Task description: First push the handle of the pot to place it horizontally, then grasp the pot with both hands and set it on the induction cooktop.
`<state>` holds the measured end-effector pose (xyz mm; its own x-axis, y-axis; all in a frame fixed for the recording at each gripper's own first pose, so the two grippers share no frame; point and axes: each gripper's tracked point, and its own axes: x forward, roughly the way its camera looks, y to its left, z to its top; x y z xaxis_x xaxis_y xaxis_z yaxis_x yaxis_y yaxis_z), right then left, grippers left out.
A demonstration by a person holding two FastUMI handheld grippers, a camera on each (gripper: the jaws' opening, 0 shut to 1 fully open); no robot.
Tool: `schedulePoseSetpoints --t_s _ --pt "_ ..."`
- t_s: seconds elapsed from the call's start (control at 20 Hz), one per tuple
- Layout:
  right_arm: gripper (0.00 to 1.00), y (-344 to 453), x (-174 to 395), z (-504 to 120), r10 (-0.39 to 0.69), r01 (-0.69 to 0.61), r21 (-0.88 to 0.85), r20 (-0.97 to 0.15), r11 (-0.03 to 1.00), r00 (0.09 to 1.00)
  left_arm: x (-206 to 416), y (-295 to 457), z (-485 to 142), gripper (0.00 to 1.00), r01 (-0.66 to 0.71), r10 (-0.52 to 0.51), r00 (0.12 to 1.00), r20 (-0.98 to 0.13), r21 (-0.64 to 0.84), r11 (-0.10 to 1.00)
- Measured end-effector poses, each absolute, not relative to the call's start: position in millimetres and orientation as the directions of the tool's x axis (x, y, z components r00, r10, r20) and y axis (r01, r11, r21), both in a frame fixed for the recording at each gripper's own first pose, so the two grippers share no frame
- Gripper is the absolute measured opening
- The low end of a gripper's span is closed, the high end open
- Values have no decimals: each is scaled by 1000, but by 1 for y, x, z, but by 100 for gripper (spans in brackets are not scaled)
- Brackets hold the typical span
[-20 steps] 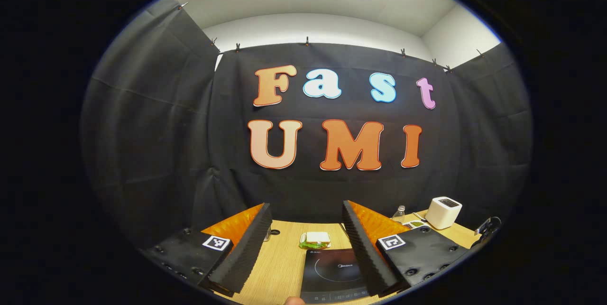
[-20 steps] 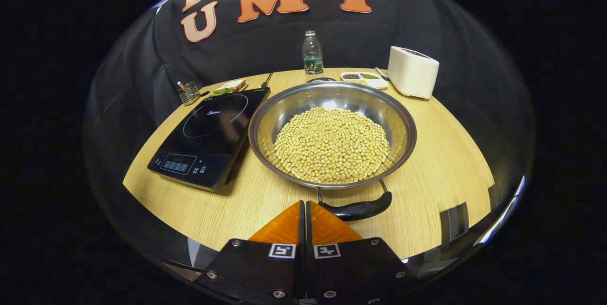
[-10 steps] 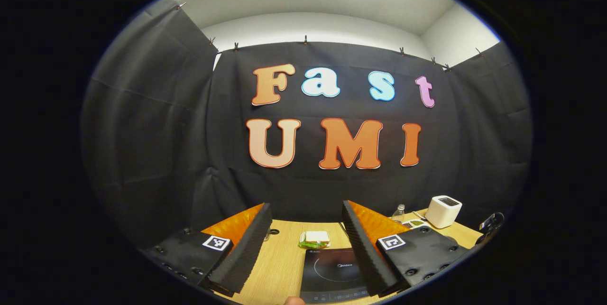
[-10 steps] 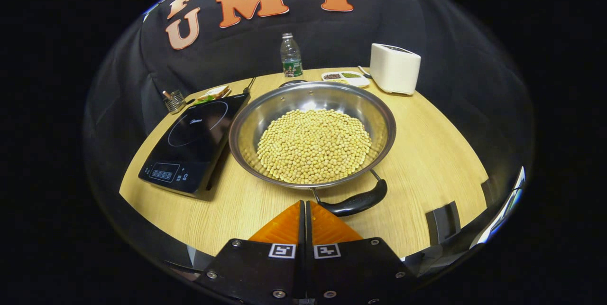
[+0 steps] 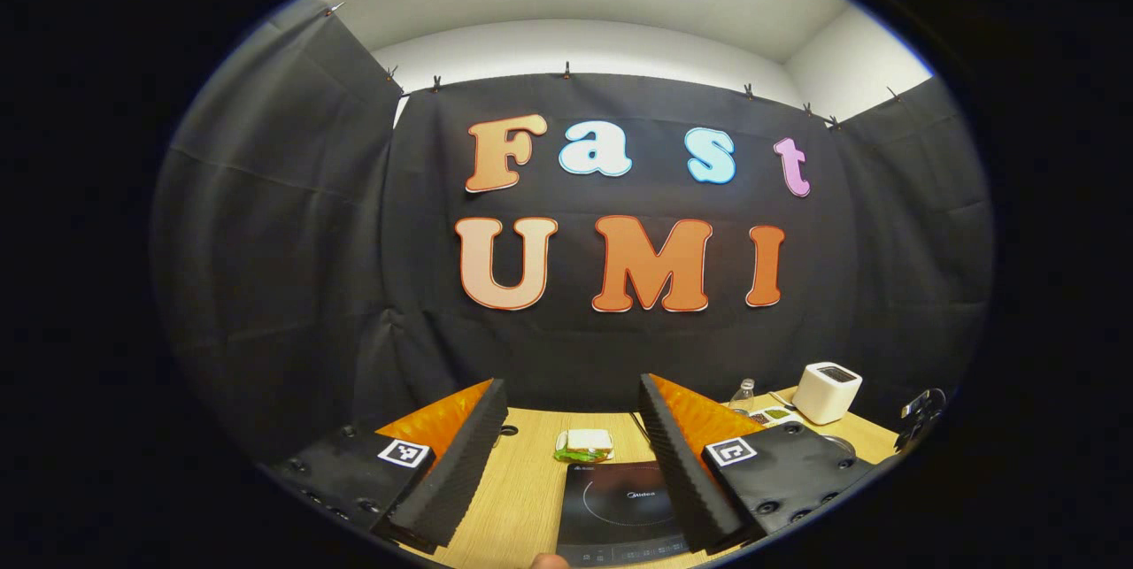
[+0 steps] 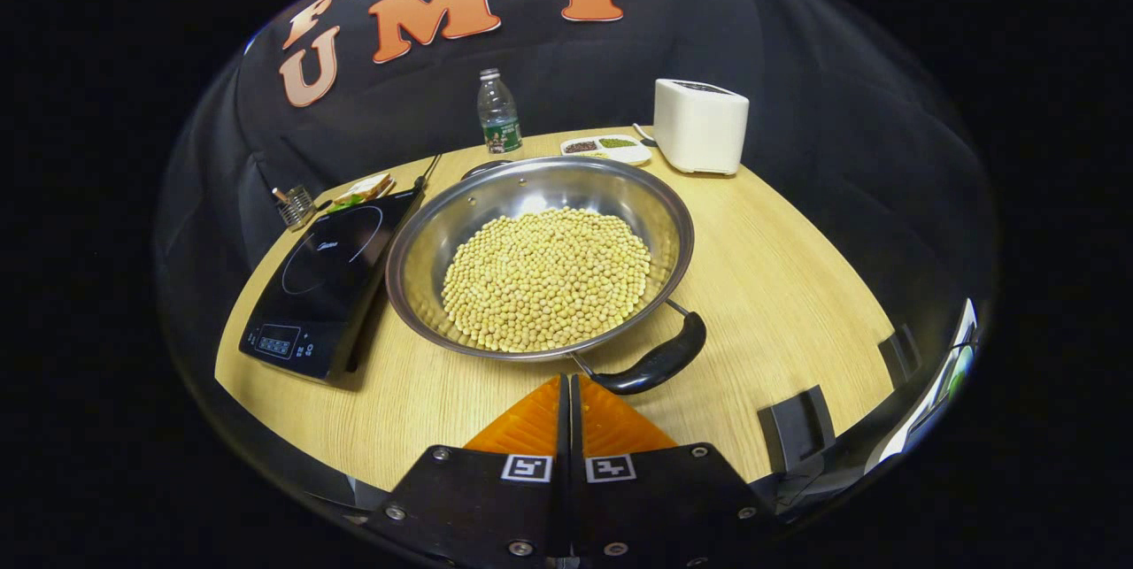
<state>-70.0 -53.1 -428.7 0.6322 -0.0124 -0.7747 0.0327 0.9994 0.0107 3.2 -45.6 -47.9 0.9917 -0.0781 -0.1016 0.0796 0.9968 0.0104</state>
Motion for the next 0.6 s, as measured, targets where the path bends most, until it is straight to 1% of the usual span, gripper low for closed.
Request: schedulePoseSetpoints --t_s 0.1,0.6 --pt "0 -59 -67 -429 -27 47 4 -773 999 633 5 -47 -49 99 81 -79 991 -104 9 997" --pt "0 -92 -45 -429 -106 111 -45 -764 993 637 13 -50 -53 97 77 -74 991 -110 17 997"
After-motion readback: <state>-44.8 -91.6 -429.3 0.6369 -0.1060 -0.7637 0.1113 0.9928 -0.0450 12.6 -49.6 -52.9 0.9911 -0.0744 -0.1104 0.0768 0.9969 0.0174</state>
